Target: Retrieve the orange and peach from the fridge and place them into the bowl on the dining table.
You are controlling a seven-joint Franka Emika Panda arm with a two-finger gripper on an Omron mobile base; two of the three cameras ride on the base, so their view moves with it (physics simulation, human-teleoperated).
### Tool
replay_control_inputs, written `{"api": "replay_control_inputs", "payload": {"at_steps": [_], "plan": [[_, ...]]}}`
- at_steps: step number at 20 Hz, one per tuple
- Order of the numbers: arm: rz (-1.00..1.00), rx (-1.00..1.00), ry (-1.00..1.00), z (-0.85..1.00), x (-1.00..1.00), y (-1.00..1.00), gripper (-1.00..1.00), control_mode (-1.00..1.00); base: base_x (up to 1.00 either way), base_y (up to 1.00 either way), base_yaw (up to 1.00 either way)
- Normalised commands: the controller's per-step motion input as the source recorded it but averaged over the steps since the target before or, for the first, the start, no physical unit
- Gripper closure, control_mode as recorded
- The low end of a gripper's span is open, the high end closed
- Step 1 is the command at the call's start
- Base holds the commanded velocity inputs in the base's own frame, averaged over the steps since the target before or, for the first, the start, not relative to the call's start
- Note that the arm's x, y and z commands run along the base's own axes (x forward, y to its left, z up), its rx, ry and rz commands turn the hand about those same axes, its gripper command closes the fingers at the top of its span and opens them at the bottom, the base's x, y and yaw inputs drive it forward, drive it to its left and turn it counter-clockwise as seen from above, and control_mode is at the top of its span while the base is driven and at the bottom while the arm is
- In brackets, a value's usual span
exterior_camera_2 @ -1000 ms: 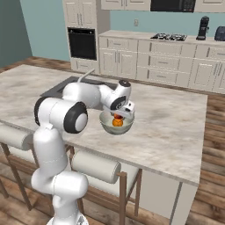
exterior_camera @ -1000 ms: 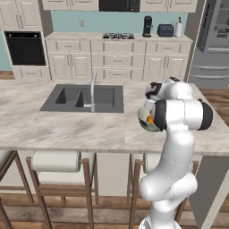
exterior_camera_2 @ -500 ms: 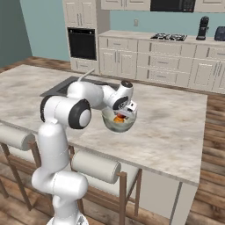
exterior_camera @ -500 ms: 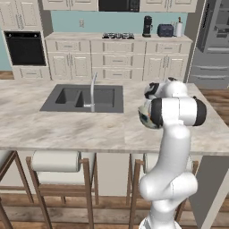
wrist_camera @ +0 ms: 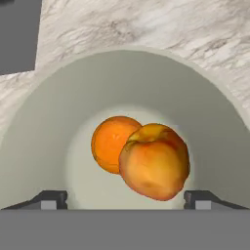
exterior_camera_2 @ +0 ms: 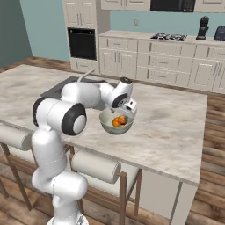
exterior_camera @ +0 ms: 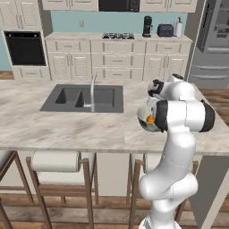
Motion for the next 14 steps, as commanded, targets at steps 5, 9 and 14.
{"api": "replay_control_inputs", "payload": {"at_steps": [5, 9, 14], "plan": [[-0.03, -0.07, 0.00, 0.54, -0.39, 0.33, -1.00, -1.00, 0.00, 0.00, 0.00], [-0.04, -0.05, -0.06, 0.93, -0.80, 0.05, -1.00, -1.00, 0.00, 0.00, 0.00], [0.00, -0.01, -0.14, 0.95, -1.00, 0.00, -1.00, -1.00, 0.00, 0.00, 0.00]]}}
